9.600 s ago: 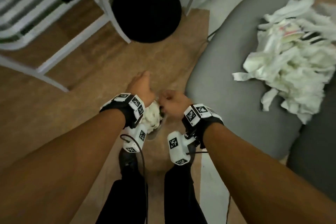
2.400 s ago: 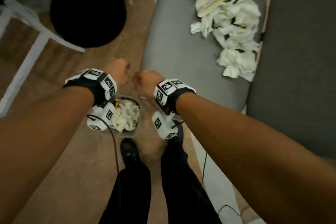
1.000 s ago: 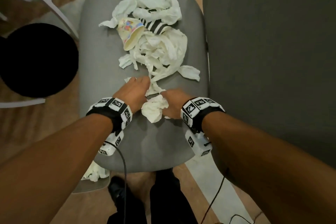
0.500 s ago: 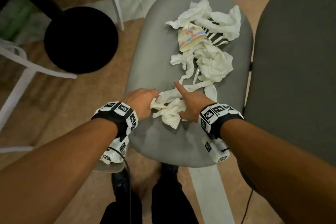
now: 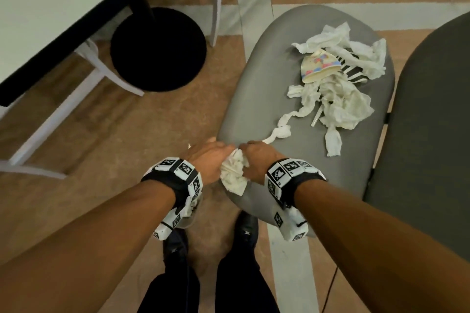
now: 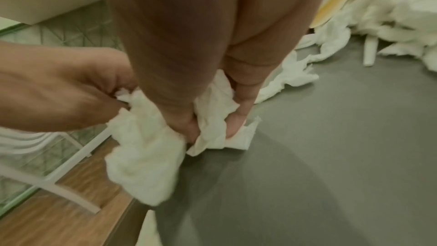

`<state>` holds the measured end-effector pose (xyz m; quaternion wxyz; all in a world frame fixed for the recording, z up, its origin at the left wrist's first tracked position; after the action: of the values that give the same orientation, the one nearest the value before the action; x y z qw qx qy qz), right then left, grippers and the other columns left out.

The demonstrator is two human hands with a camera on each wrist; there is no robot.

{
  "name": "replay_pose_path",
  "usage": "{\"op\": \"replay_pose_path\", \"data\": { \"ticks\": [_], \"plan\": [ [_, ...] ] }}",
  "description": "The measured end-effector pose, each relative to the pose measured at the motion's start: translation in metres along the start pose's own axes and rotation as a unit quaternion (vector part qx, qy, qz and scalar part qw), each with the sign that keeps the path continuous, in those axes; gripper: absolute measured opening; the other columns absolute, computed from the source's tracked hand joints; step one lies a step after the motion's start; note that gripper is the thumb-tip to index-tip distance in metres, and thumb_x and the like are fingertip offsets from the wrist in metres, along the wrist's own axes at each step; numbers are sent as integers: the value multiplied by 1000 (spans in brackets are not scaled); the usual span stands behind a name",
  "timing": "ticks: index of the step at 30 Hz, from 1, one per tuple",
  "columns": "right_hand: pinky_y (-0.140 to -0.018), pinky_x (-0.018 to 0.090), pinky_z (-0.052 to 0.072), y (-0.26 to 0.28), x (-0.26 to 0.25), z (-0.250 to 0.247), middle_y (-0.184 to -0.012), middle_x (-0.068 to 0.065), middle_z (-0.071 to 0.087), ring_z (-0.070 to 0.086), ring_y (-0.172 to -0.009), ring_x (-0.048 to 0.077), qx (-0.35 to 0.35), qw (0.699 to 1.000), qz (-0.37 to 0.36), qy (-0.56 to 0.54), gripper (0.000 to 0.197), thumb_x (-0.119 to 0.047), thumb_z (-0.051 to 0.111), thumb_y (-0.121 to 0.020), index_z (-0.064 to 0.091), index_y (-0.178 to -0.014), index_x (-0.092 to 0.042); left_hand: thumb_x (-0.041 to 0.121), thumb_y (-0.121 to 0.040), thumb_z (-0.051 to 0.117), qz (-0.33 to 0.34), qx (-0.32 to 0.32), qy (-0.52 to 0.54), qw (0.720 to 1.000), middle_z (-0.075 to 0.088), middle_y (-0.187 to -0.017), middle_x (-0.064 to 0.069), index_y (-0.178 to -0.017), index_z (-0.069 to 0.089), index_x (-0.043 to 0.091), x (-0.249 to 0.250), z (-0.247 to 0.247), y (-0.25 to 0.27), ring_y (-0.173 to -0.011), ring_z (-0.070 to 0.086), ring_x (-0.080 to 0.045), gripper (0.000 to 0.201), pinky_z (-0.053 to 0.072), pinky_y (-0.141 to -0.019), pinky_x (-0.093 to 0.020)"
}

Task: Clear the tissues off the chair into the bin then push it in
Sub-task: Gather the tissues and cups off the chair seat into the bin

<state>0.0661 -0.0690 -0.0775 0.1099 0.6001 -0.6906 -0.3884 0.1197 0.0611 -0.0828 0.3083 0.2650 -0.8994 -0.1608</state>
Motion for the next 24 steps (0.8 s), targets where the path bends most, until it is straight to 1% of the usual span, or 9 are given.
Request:
{"op": "replay_pose_path", "data": {
  "ticks": [2, 5, 9, 12, 14, 15, 17, 20, 24],
  "plan": [
    [-86, 36, 52, -1, -22, 9, -111, 15, 64, 64, -104, 32, 3, 1000, -10, -14, 28, -17, 59, -87, 57, -114, -8, 6, -88, 50, -22, 12, 18, 1000, 60, -116, 0, -117, 55, 16, -3, 6, 12, -114, 54, -21, 31, 30, -94, -22],
    [-82, 37, 56, -11, -59, 33, -104, 16, 68, 67, -96, 34, 17, 998, -23, -52, 26, -20, 61, -87, 60, -109, -7, 1, -85, 47, -74, 33, 28, 996, 59, -126, 1, -122, 56, 15, -28, 18, 42, -125, 52, -18, 41, 21, -110, -24],
    [-83, 36, 54, -32, -112, 78, -106, 17, 68, 67, -97, 33, -22, 996, -54, -61, 25, -18, 56, -90, 61, -110, -4, 7, -78, 54, -119, 1, 11, 993, 64, -120, 4, -110, 63, 22, -83, 50, 84, -119, 54, -20, 37, 39, -102, -34],
    [-92, 44, 53, -55, -138, 119, -117, 15, 65, 64, -106, 35, -22, 993, -59, -98, 37, -19, 60, -88, 52, -122, -9, 29, -79, 61, -164, -6, -11, 986, 60, -118, 16, -107, 59, 35, -118, 78, 108, -118, 50, -15, 28, 29, -91, -37],
    [-95, 45, 51, -76, -144, 151, -124, 15, 60, 60, -113, 36, -42, 994, -53, -86, 47, -15, 65, -84, 48, -127, -7, 41, -83, 55, -164, -1, -18, 986, 60, -111, 13, -97, 53, 38, -136, 101, 111, -113, 52, -16, 15, 23, -83, -35],
    [-97, 44, 50, -88, -143, 167, -128, 16, 57, 58, -117, 35, -62, 994, -47, -74, 53, -13, 67, -83, 45, -130, -5, 42, -83, 51, -162, -4, -16, 987, 60, -111, 11, -98, 53, 38, -142, 114, 109, -112, 52, -17, 15, 24, -83, -36],
    [-101, 40, 46, -111, -136, 197, -136, 16, 50, 51, -125, 33, -93, 994, -33, -48, 63, -12, 69, -84, 39, -138, -4, 29, -84, 51, -167, -14, -23, 986, 60, -116, 5, -105, 57, 29, -157, 147, 99, -116, 52, -20, 21, 29, -91, -38],
    [-102, 40, 43, -141, -122, 234, -141, 16, 43, 46, -129, 33, -98, 995, -29, -14, 64, -19, 65, -87, 36, -141, -5, 14, -88, 54, -189, -19, -18, 982, 55, -127, -3, -118, 59, 19, -177, 197, 82, -121, 48, -26, 30, 34, -97, -36],
    [-84, 33, 45, -160, -112, 269, -125, 12, 57, 57, -115, 31, -156, 985, -68, -9, 45, -26, 60, -90, 51, -131, -9, 34, -96, 49, -220, 39, -68, 972, 37, -135, -10, -120, 60, 20, -191, 231, 64, -121, 38, -33, 30, 37, -96, -44]
  ]
}}
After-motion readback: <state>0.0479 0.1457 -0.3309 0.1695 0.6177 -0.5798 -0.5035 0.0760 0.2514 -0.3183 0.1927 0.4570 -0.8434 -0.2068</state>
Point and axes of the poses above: each hand's wrist, its own y-axis away from the middle knuckle, its own z-axis out of the palm, x = y × z, the point moved 3 cm from there along -y, towards the middle knuckle
